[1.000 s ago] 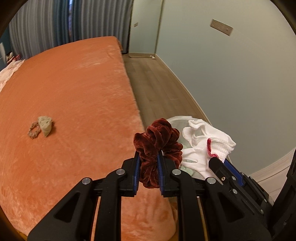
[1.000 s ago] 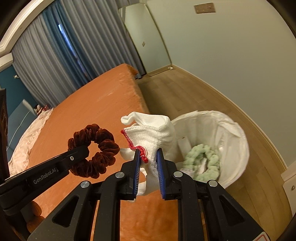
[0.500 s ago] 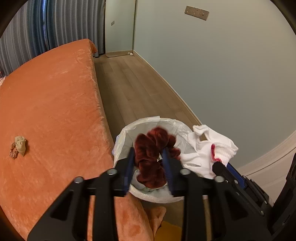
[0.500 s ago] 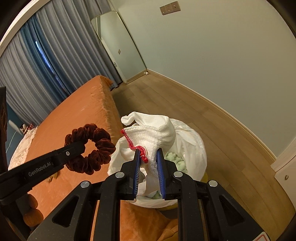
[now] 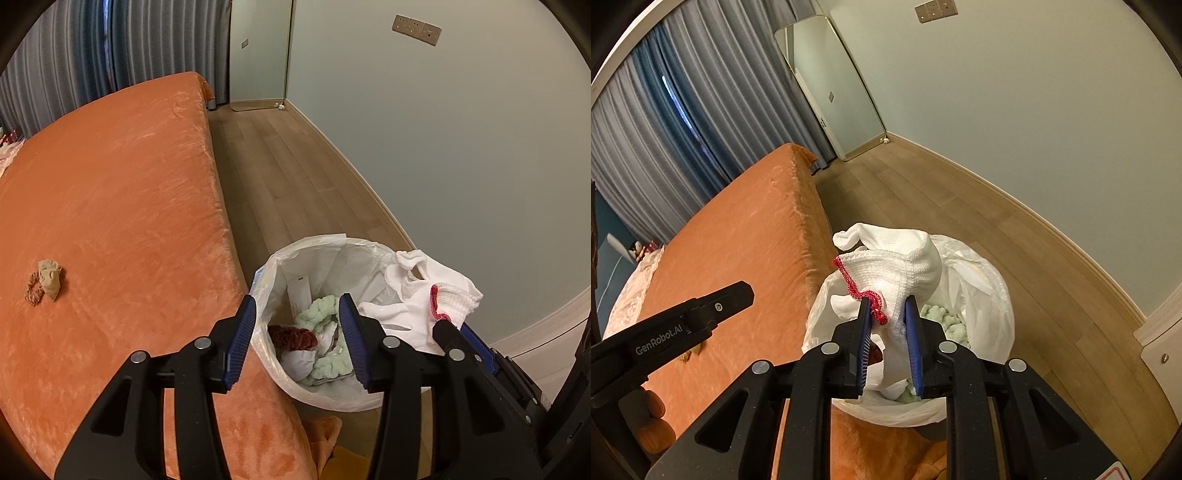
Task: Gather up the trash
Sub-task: 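Open the left tool while the right tool opens, dropping both items into the bin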
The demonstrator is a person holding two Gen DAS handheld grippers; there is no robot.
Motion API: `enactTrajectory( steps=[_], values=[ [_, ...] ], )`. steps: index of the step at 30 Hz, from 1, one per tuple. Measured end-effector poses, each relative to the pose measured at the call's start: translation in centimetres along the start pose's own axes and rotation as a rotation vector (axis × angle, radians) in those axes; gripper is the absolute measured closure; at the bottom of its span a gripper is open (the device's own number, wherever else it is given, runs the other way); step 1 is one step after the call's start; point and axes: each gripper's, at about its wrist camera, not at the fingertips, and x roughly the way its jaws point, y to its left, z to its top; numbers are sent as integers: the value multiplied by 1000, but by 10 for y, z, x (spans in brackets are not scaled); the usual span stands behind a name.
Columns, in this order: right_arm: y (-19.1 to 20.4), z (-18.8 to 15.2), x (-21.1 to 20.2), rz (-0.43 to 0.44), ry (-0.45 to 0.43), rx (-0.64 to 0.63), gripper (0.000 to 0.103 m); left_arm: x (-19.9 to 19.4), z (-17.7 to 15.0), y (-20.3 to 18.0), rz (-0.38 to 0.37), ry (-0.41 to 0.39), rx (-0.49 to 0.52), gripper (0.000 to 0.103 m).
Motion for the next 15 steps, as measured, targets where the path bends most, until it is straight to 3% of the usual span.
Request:
enactTrajectory(
  steps=[2,5,15],
  values=[
    [2,3,3,-8,-1,-4,79,-1,-1,4,5,1,-5,59],
    [7,4,2,-13,-4,-5,65,-2,-2,11,13,-2,-14,58],
    [35,0,-7,-4,-4,-57,56,-13,-7,37,27,-8,-57,58]
  ],
)
